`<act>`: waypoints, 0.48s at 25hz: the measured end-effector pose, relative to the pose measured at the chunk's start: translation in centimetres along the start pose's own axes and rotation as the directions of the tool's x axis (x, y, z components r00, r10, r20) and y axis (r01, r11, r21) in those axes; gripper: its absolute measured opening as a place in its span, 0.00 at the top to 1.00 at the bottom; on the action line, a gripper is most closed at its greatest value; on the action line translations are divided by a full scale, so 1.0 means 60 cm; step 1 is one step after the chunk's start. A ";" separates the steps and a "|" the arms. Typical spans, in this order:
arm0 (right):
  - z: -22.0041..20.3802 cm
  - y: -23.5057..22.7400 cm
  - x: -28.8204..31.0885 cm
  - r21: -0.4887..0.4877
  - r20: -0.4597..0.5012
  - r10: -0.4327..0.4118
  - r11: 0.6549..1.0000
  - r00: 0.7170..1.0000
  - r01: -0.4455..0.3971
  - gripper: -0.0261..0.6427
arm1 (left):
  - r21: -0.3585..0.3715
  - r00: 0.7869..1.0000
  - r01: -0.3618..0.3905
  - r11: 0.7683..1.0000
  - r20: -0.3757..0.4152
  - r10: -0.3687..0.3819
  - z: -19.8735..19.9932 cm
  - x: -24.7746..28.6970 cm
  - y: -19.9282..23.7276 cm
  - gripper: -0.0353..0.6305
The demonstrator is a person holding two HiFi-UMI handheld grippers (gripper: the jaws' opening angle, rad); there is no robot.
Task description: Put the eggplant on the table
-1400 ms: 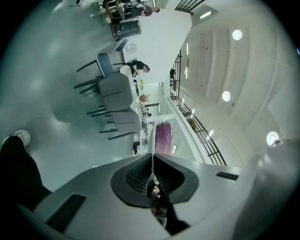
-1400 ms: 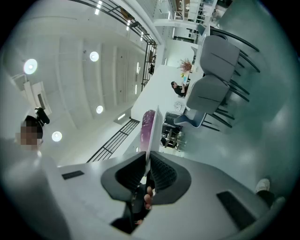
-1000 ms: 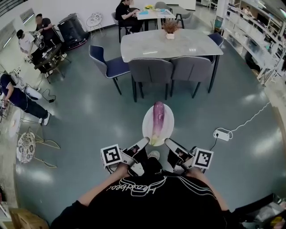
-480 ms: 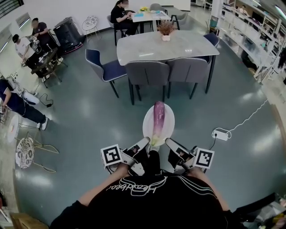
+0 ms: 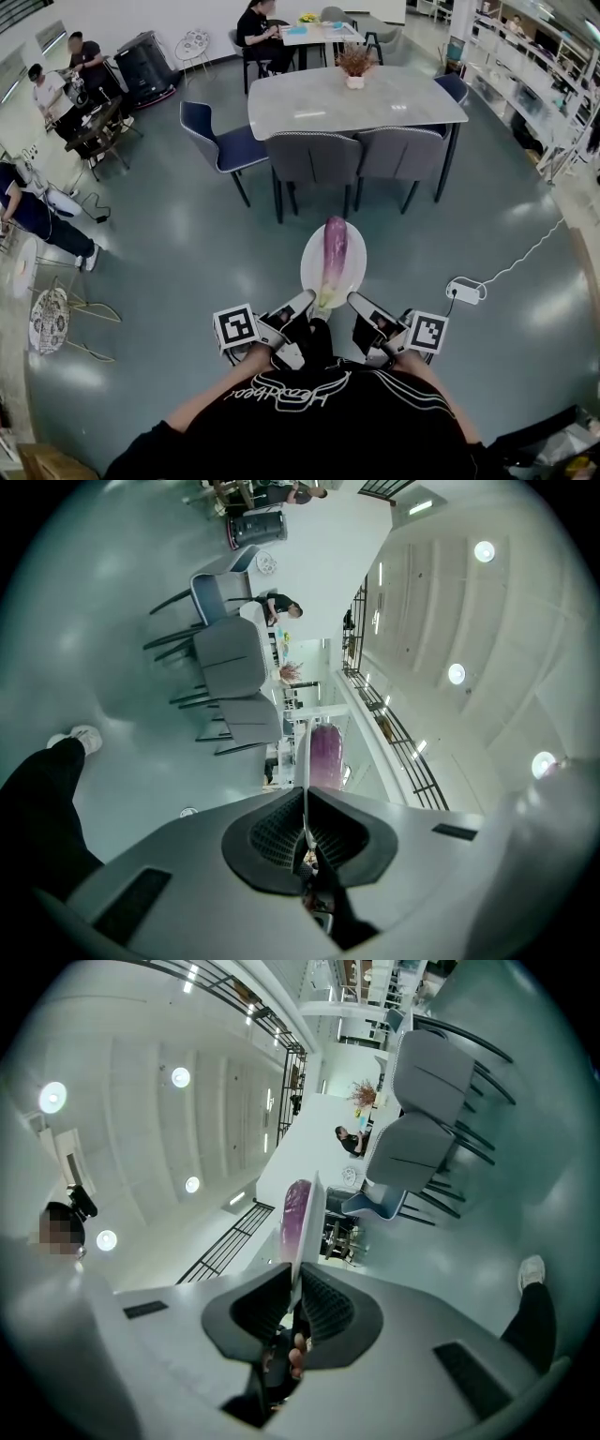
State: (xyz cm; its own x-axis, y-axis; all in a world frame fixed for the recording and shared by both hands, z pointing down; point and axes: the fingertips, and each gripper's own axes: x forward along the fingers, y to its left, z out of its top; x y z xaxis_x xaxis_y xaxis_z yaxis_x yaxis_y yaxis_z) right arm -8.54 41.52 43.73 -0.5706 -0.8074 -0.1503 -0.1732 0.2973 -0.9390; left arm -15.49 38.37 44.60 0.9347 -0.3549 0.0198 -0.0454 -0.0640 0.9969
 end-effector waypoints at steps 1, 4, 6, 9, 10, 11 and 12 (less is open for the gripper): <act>0.003 -0.006 0.006 0.001 -0.003 -0.005 1.000 1.000 0.005 0.90 | -0.005 1.000 -0.001 1.000 0.000 0.001 0.007 0.003 0.005 0.92; 0.021 -0.025 0.026 -0.003 -0.012 -0.015 1.000 1.000 0.015 0.90 | -0.015 1.000 -0.010 1.000 0.004 0.010 0.032 0.019 0.018 0.92; 0.040 -0.040 0.041 0.002 -0.017 -0.018 1.000 1.000 0.018 0.90 | -0.019 1.000 -0.018 1.000 0.009 0.018 0.052 0.036 0.024 0.92; 0.074 -0.061 0.072 0.011 -0.023 -0.021 1.000 1.000 0.021 0.90 | -0.022 1.000 -0.029 0.999 0.010 0.029 0.092 0.066 0.030 0.92; 0.089 -0.067 0.087 0.014 -0.024 -0.022 1.000 0.999 0.022 0.90 | -0.026 0.999 -0.031 0.999 0.009 0.031 0.111 0.077 0.031 0.92; 0.105 -0.074 0.104 0.018 -0.023 -0.025 1.000 0.999 0.025 0.90 | -0.033 0.999 -0.033 0.999 0.008 0.033 0.131 0.089 0.031 0.92; 0.121 -0.080 0.122 0.021 -0.023 -0.028 0.999 0.999 0.028 0.90 | -0.040 0.999 -0.036 0.999 0.007 0.036 0.152 0.102 0.031 0.92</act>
State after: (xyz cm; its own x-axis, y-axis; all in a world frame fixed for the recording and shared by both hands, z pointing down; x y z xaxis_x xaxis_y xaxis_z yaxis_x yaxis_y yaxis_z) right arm -6.06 30.46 44.91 -0.5840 -0.8032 -0.1173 -0.1719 0.2636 -0.9492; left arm -13.10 27.57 45.89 0.9300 -0.3633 0.0555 -0.0650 -0.0141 0.9978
